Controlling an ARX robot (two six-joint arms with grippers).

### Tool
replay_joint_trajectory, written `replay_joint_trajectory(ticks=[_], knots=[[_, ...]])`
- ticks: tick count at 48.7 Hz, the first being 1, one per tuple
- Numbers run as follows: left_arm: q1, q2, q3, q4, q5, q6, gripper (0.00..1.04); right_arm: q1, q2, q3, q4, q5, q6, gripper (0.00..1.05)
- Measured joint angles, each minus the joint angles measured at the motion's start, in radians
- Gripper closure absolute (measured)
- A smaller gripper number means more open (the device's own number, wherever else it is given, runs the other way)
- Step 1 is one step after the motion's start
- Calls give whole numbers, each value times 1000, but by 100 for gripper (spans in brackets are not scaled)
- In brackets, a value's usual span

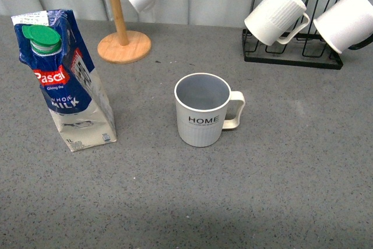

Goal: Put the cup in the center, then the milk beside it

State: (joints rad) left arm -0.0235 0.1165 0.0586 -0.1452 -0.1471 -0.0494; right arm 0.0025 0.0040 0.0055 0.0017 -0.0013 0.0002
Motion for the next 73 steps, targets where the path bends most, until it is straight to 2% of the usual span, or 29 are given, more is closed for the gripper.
replay_joint_trajectory(ticks=[6,12,18,22,31,43,62,73], knots=[[36,93,3,72,48,-14,7,0,0,0,0,0,0,9],[46,251,13,229,83,-14,7,0,0,0,0,0,0,9],[8,502,41,437,129,-24,7,0,0,0,0,0,0,9],[-33,667,71,559,127,-22,7,0,0,0,0,0,0,9],[-103,966,136,734,117,-10,7,0,0,0,0,0,0,9],[-167,1210,227,765,83,-1,7,0,0,0,0,0,0,9],[-184,1353,296,760,105,-8,7,0,0,0,0,0,0,9],[-187,1427,337,786,67,-23,7,0,0,0,0,0,0,9]])
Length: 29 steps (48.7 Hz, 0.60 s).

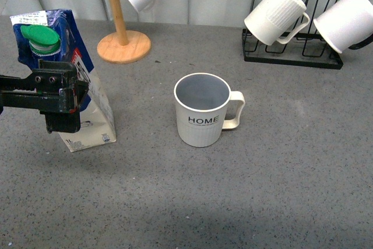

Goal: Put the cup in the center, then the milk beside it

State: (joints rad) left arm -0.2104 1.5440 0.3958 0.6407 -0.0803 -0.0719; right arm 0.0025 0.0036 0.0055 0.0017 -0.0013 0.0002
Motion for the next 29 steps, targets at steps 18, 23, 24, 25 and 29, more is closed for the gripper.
replay_joint_trajectory(ticks=[18,23,24,25,29], knots=[[3,30,25,13,-42,-61,28,0,0,0,0,0,0,9],[2,31,31,15,-44,-70,49,0,0,0,0,0,0,9],[1,31,31,15,-44,-72,53,0,0,0,0,0,0,9],[1,31,31,15,-44,-74,57,0,0,0,0,0,0,9],[-1,29,31,15,-45,-84,74,0,0,0,0,0,0,9]])
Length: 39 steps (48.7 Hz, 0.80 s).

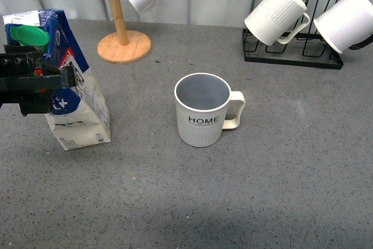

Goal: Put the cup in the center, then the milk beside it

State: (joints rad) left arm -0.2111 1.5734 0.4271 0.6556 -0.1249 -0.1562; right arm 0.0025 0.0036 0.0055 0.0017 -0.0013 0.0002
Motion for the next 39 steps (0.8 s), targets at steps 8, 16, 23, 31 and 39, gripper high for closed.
replay_joint_trajectory(ticks=[8,16,23,31,39], knots=[[-24,-27,0,-6,-31,-13,96,0,0,0,0,0,0,9],[-90,-46,8,2,-60,-44,101,0,0,0,0,0,0,9],[-165,-26,31,22,-80,-68,101,0,0,0,0,0,0,9],[-220,17,51,39,-83,-77,101,0,0,0,0,0,0,9],[-248,57,58,53,-108,-86,101,0,0,0,0,0,0,9]])
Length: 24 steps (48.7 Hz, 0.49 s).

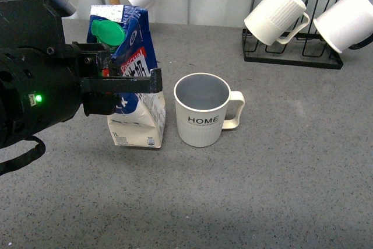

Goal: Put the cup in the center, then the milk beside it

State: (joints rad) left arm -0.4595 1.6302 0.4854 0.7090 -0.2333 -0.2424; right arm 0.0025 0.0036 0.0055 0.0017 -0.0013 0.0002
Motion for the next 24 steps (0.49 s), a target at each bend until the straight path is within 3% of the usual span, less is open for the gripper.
replay_joint_trajectory(ticks=[20,24], knots=[[-26,51,16,14,-21,-22,101,0,0,0,0,0,0,9],[-26,52,18,13,-23,-32,86,0,0,0,0,0,0,9]])
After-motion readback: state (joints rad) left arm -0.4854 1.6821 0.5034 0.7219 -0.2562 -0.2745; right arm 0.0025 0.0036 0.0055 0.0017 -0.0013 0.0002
